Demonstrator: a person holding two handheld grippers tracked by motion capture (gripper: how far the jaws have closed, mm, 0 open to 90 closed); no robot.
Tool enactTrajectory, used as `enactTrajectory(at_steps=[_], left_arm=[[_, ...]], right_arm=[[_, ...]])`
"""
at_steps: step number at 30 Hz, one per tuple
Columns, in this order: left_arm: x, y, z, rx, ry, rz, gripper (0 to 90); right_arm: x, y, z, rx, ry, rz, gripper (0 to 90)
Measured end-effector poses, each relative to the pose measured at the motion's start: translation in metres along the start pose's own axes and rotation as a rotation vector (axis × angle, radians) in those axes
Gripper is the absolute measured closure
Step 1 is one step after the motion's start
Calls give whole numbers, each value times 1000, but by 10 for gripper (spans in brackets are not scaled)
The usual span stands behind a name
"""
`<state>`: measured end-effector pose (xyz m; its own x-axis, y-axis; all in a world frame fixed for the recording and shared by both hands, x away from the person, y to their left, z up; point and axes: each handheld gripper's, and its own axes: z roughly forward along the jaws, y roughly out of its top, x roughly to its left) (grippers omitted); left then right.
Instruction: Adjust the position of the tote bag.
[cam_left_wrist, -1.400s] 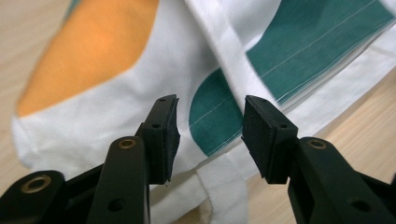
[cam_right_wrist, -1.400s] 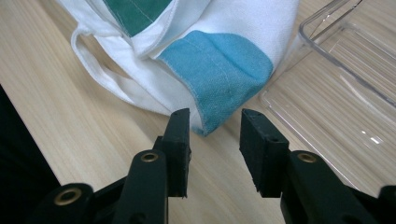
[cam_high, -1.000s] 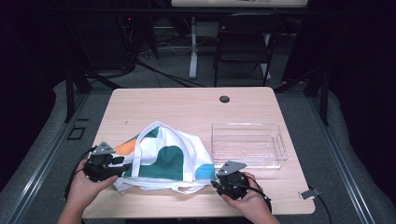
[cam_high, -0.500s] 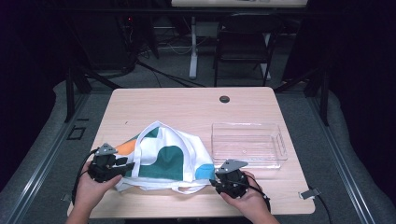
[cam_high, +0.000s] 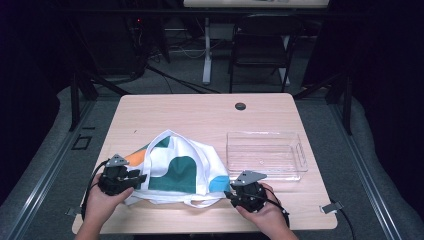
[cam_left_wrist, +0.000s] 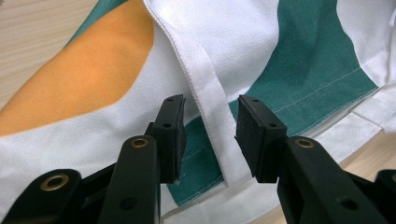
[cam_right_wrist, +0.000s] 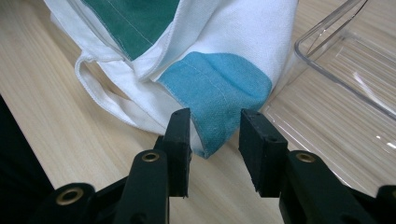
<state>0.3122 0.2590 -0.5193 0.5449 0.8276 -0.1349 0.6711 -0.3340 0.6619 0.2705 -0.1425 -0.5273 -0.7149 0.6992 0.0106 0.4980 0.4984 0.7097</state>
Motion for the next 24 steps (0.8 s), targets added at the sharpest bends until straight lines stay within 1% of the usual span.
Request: enactTrajectory(at_steps=[1, 6, 9, 10, 12, 14, 15, 18, 19, 20, 21, 24], left_arm=[[1, 0, 0, 10, -11, 3, 619], [2, -1, 3, 23, -29, -2, 620], [2, -2, 5, 21, -29, -4, 626], [2, -2, 5, 25, -43, -7, 631], [3, -2, 6, 29, -54, -6, 637], [2, -3, 7, 24, -54, -15, 647], [3, -3, 7, 31, -62, -18, 649], [3, -4, 9, 31, -61, -23, 651], [4, -4, 9, 40, -71, -22, 651], [3, -4, 11, 40, -68, -24, 651], [4, -4, 11, 47, -79, -24, 651], [3, -5, 13, 60, -91, -30, 644]], right_arm=[[0, 0, 0, 0, 0, 1, 638], [-1, 0, 0, 2, 5, 2, 635], [-1, 0, 0, 1, 6, 3, 635], [-1, 0, 1, -2, 4, 5, 635], [-1, -1, 1, -2, 3, 5, 635], [-1, -1, 1, -2, 4, 7, 635], [-1, -1, 1, -1, 3, 6, 635], [-1, -1, 1, -1, 6, 3, 635], [-1, -1, 1, -1, 7, 3, 633], [-1, -1, 1, -1, 6, 3, 633], [-1, -1, 1, -2, 6, 2, 632], [-1, -1, 1, -2, 6, 2, 630]])
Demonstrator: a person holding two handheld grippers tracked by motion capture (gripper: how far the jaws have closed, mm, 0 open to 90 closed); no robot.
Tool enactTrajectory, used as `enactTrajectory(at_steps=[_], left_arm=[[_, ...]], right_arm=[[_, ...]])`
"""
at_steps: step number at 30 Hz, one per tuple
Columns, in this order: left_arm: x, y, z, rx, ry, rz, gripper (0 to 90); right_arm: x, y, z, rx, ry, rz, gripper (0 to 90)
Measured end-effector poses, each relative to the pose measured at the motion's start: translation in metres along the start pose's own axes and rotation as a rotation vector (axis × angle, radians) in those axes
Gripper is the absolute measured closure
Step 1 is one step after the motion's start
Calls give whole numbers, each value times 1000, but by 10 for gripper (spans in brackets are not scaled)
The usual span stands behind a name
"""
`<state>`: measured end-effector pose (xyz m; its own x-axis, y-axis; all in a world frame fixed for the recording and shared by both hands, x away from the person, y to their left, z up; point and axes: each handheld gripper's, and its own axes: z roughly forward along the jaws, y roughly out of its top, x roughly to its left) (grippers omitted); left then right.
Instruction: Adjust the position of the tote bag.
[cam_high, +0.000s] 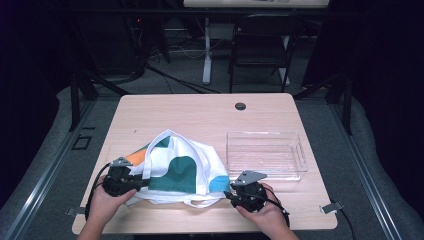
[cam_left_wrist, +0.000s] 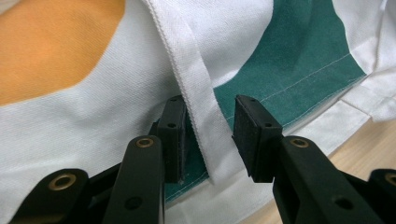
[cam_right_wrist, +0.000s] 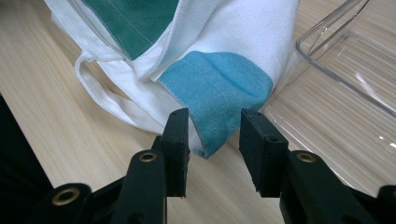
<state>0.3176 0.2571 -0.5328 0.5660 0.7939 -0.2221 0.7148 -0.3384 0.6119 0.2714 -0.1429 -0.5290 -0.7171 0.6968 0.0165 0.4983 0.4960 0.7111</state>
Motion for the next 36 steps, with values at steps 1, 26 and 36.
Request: enactTrajectory(at_steps=[1, 26, 36], left_arm=[[0, 0, 1, 4, -5, 1, 644], [-5, 2, -4, 5, -12, 66, 799], [-7, 2, -7, -4, -5, 71, 855]], right_arm=[[0, 0, 0, 0, 0, 0, 630], [-1, -1, 0, -13, -5, -1, 621], [-1, -1, 0, -17, -5, -3, 622]])
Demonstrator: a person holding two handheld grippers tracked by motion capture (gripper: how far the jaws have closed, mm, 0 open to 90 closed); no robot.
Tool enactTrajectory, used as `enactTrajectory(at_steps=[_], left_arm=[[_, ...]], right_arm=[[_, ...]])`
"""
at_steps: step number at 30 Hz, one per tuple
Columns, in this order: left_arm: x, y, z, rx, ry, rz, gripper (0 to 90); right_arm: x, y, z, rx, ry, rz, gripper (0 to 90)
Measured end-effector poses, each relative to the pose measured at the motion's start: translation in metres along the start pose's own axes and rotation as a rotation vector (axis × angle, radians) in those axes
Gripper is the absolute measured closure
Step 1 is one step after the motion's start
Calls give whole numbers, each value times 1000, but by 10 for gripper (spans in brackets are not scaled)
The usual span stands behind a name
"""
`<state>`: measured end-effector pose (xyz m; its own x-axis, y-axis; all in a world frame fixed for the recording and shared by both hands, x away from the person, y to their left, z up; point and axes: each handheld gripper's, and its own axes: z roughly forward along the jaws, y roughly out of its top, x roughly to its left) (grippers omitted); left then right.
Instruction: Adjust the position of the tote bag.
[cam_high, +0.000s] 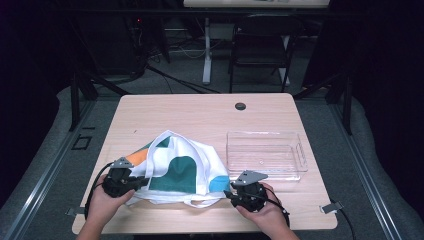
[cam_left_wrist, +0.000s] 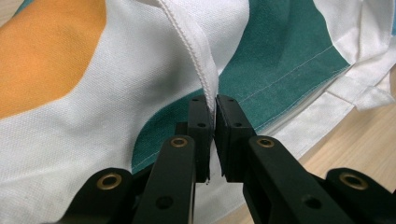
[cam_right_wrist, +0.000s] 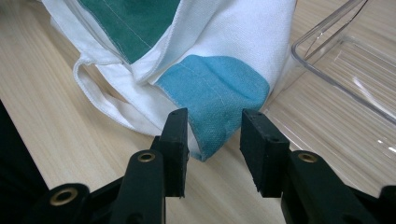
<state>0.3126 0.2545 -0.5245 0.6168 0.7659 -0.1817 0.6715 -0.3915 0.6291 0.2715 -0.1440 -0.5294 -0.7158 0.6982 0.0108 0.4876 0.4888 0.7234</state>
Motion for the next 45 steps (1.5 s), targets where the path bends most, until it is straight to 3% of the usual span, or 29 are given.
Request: enactTrajectory(at_steps=[6, 12, 19, 26, 33, 42, 45], left_arm=[[0, 1, -3, -11, 6, 5, 872], [-1, 2, -9, -52, 13, 3, 877], [-1, 5, -17, -84, 12, 16, 878], [-4, 12, -25, -113, 14, 25, 879], [-5, 17, -30, -138, 21, 22, 879], [-1, 23, -36, -165, 18, 18, 880], [1, 25, -37, -175, 20, 19, 880]], right_arm=[[1, 0, 0, -4, -1, -3, 621], [3, 0, 0, -12, -13, -8, 615], [6, 2, -2, -20, -29, -42, 636], [14, 6, -6, -45, -45, -137, 756], [21, 12, -8, -70, -42, -166, 836], [35, 29, -5, -79, 1, -231, 848], [41, 35, 0, -59, 17, -264, 852]])
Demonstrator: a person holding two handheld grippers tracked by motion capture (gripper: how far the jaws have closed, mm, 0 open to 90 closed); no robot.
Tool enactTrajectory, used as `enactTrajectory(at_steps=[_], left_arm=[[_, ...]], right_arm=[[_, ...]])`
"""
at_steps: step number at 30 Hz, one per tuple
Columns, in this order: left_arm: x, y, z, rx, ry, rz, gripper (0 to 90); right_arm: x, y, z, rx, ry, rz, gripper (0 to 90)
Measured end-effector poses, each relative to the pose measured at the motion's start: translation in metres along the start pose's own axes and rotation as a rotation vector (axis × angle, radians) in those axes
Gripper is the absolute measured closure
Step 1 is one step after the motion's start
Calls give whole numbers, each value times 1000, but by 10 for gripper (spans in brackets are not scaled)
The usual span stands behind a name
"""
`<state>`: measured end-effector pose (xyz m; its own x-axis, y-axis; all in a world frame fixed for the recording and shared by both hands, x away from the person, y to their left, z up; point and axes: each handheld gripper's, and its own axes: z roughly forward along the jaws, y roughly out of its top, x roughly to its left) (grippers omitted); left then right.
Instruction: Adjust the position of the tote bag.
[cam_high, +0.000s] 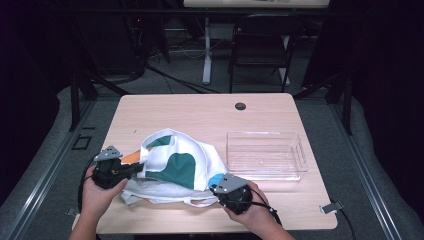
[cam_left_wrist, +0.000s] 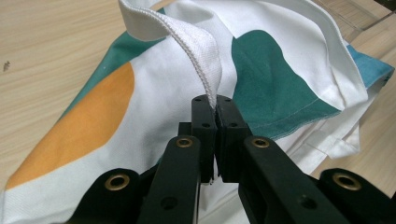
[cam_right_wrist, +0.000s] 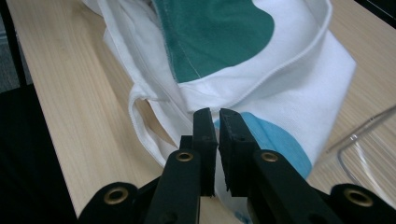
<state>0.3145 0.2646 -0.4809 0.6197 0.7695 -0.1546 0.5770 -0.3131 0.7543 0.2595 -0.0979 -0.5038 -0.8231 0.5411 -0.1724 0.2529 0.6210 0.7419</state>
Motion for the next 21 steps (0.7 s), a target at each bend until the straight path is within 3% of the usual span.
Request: enactTrajectory(at_steps=[4, 9, 21], left_arm=[[1, 2, -1, -12, 3, -5, 879], [3, 3, -3, -33, 4, -9, 880], [4, 2, -6, -46, 2, -16, 879]], right_arm=[[8, 14, 14, 15, 11, -63, 846], [15, 27, 29, 21, 16, -95, 821], [22, 45, 58, 42, 24, -127, 810]])
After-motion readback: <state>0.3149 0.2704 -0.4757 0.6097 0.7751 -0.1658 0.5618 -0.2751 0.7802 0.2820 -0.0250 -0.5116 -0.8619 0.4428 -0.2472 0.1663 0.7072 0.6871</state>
